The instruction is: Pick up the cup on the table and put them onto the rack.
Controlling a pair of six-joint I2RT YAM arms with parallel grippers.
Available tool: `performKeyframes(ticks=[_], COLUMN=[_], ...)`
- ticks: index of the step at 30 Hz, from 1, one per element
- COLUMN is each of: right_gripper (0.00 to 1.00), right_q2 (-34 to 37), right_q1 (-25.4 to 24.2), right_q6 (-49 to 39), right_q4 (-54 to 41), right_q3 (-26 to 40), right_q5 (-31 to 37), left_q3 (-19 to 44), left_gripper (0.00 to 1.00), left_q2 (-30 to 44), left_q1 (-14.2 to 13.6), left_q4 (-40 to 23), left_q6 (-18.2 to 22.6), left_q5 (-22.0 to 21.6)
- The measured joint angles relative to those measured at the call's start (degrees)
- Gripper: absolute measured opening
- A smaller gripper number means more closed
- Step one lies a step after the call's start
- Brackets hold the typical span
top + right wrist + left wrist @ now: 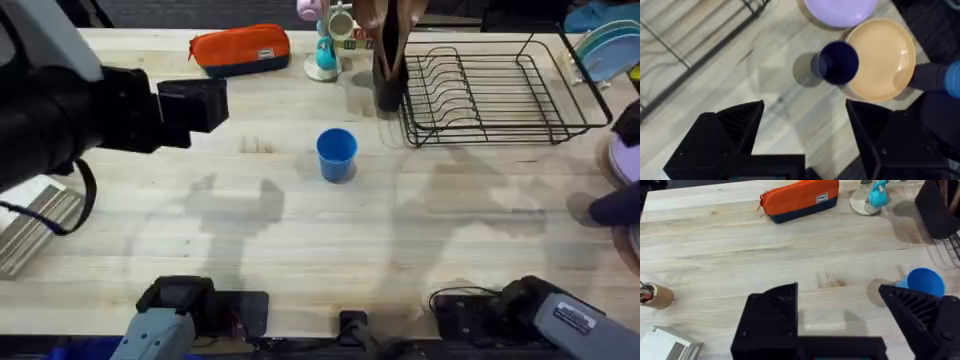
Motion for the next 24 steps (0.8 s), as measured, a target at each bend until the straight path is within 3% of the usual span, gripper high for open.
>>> performKeyframes(ticks=[15,24], right_gripper=[0.996,0.996], right_q2=[5.91,8.88], right_q1=[-8.32,-8.47], right_q6=[-0.01,-2.26], right_q4=[2.32,4.87], right_q3=[0.09,0.09], right_q5=[-0.04,-1.56], left_q3=[0.00,0.00], left_gripper=[0.993,0.993], left_q2=[-0.01,-0.01], left_q1=[0.00,0.00], left_q4=[-0.39,-0.39], left_q6=[0.00,0.00], left_q5=[0.00,0.00])
